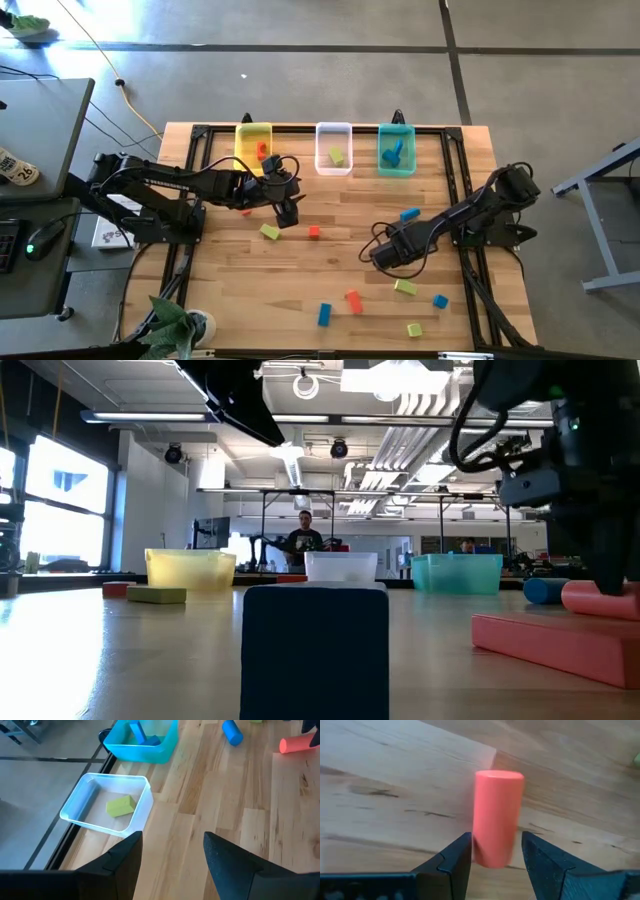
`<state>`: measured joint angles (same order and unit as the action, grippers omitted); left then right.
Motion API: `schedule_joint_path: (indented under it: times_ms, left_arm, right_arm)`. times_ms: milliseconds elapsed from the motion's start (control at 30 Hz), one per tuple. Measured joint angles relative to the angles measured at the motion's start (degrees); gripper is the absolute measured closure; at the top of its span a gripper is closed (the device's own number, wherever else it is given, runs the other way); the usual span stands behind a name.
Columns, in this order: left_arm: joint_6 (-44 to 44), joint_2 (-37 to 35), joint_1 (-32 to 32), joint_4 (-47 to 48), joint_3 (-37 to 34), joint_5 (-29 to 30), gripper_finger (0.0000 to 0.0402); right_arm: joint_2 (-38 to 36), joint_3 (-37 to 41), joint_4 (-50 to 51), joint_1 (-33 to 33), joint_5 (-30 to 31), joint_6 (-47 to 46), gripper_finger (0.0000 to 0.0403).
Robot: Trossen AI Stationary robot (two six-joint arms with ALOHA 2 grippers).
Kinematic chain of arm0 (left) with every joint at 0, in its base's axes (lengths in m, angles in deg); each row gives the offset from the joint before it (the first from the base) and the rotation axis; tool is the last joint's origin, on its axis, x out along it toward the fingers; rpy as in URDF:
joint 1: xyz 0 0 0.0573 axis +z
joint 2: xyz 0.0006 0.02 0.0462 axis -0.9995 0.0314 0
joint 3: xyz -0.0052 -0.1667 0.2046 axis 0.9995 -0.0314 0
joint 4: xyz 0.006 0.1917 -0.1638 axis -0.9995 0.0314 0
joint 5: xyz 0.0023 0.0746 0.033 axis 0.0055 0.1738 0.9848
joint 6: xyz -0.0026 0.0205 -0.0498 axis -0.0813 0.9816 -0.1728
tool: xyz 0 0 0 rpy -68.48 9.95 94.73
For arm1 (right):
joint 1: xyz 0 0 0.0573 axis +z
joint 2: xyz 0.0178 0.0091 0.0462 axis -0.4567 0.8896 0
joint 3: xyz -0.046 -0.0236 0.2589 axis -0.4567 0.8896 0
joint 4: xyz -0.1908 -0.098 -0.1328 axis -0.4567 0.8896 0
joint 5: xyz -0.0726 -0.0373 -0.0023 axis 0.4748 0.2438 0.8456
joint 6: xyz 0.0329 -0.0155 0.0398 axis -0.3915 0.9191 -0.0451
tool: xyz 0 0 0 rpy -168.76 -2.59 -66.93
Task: Sort & place blocks by color
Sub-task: Put the orange block into the yellow bin
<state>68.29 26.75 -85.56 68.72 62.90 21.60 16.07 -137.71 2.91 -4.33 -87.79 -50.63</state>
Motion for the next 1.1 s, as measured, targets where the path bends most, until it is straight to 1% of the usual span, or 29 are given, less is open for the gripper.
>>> schedule_joint_path:
  times_ms: [267,333,433,467,533,667,800,933,1100]
  left_arm:
    - [0.0,0.0,0.6,-0.4,0.0,1.0,0.0204]
    - [0.0,0.0,1.3,-0.4,0.0,0.9,0.0204]
    - [0.0,0.0,2.6,-0.4,0.0,0.5,0.0204]
    - [-0.1,0.0,3.1,-0.4,0.0,-0.3,0.0204]
    - [-0.8,0.0,4.5,-0.4,0.0,-3.2,0.0204]
    - [-2.3,0.0,7.7,-0.4,0.0,-11.3,0.0204]
    - [-3.0,0.0,10.7,-0.6,0.0,-15.6,0.0204]
    - [-4.3,0.0,13.7,-1.2,0.0,-19.9,0.0204]
    - [-7.6,0.0,17.4,-2.3,0.0,-27.0,0.0204]
  right_arm:
    - [-0.1,5.2,-8.6,-0.4,-1.9,0.4,0.0245]
    - [-0.2,5.4,-9.0,-0.4,-2.2,0.2,0.026]
    - [-0.2,5.1,-9.1,-0.4,-2.3,1.3,0.0298]
    - [-0.2,4.9,-9.0,-0.5,-2.3,1.9,0.0303]
    - [0.0,4.4,-8.8,-1.0,-2.4,3.2,0.0303]
    - [-0.4,2.9,-10.2,-3.1,-2.0,8.3,0.0303]
    - [-0.9,1.6,-11.9,-6.8,-1.5,15.3,0.0303]
    - [-1.5,-0.6,-14.0,-11.4,-0.2,24.6,0.0303]
    - [-2.6,-4.1,-20.1,-17.9,0.7,38.9,0.0303]
